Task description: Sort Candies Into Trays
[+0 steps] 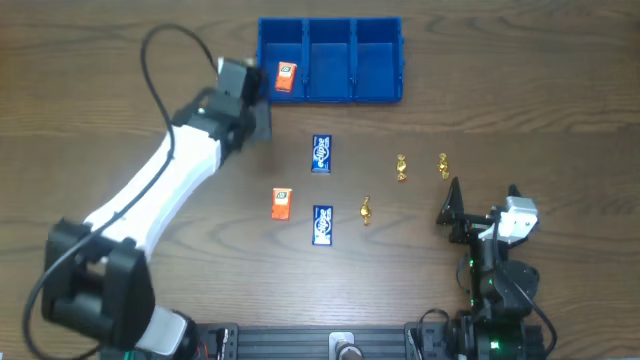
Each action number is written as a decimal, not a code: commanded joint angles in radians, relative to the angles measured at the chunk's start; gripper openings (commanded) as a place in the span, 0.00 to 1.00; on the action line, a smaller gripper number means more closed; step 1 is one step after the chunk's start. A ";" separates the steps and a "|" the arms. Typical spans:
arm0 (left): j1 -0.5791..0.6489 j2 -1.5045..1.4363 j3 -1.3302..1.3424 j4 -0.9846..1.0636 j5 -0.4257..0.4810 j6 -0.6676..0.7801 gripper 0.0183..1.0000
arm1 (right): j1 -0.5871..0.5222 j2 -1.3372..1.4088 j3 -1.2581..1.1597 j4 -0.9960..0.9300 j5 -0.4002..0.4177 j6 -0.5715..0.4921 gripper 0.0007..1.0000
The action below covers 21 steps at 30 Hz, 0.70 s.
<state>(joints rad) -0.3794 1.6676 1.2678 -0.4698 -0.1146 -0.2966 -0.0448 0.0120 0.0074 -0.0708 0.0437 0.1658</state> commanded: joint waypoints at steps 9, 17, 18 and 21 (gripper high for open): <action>-0.026 0.383 0.738 -0.234 -0.106 0.028 0.28 | -0.008 -0.005 0.000 -0.010 -0.002 -0.011 1.00; -0.024 0.561 0.819 -0.288 -0.094 0.011 0.29 | -0.008 -0.005 0.000 -0.010 -0.002 -0.011 1.00; -0.023 0.573 0.819 -0.287 -0.094 0.006 0.29 | -0.008 -0.005 0.000 -0.010 -0.002 -0.011 1.00; -0.019 0.600 0.819 -0.283 -0.074 0.004 0.29 | -0.008 -0.005 0.000 -0.010 -0.002 -0.011 1.00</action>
<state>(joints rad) -0.4088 2.2498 2.0556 -0.7559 -0.2043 -0.2878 -0.0448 0.0120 0.0074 -0.0708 0.0437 0.1658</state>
